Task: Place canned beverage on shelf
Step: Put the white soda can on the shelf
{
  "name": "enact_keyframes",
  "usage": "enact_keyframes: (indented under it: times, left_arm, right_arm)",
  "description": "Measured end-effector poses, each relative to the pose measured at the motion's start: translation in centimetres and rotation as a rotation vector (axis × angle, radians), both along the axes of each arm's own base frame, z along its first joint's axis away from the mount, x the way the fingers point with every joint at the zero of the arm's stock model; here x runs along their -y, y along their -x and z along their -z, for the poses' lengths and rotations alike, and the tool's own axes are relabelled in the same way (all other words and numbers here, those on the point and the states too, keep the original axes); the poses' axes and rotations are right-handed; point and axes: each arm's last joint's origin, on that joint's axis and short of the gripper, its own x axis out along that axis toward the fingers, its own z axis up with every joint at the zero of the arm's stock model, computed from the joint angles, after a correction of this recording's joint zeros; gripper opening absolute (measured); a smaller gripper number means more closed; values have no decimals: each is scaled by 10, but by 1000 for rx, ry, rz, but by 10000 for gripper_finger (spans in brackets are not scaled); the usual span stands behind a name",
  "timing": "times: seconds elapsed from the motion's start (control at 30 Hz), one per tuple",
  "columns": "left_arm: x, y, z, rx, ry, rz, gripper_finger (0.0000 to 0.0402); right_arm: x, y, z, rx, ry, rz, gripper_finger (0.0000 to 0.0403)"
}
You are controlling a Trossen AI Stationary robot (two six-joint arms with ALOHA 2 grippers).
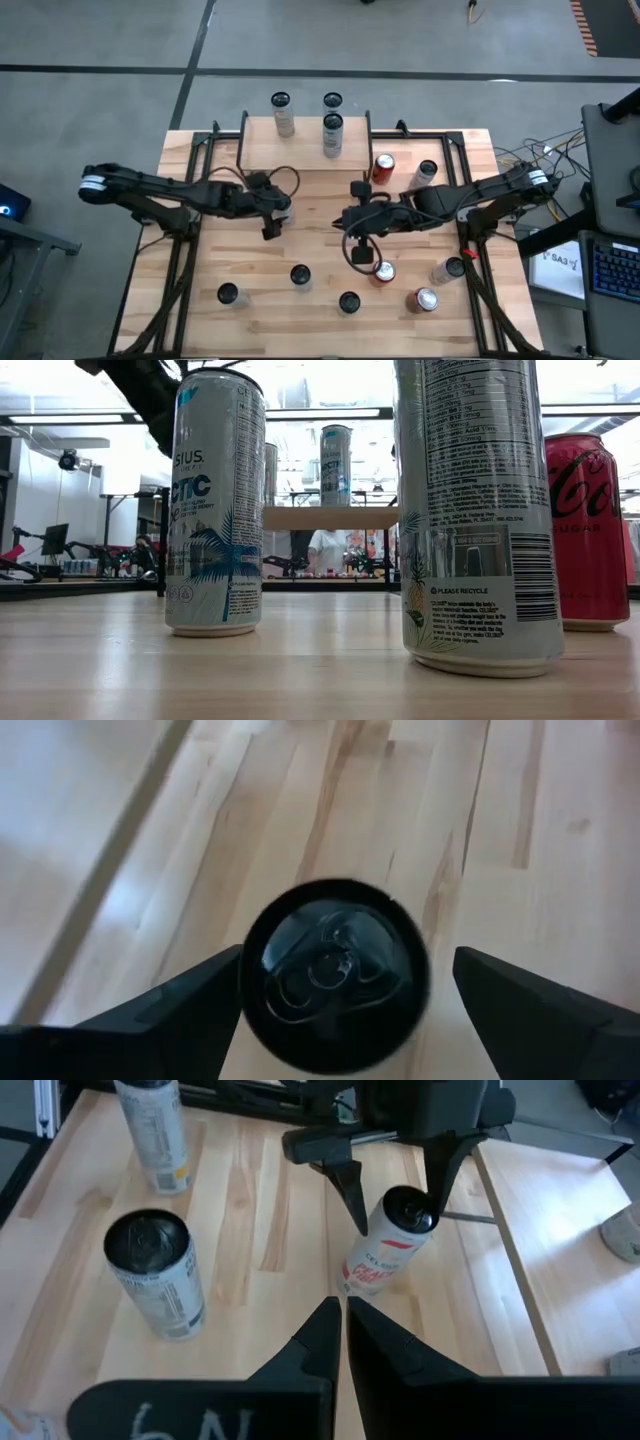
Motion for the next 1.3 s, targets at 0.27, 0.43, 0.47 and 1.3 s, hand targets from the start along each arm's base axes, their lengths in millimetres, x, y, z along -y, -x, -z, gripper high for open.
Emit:
enact_keyframes:
  times: [0.27,0.43,0.47,1.3]
  left_arm:
    - [2,-17,24,-47,30,-42,323]
    - [3,-20,33,-79,52,-76,300]
    - [3,-20,34,-78,55,-80,292]
    - [50,2,-54,226,59,118,242]
  right_arm:
    - [1,-4,7,35,61,-44,13]
    - [4,-8,8,65,109,-73,13]
    - [5,-8,9,69,113,-72,13]
    - [15,-21,21,100,28,-158,13]
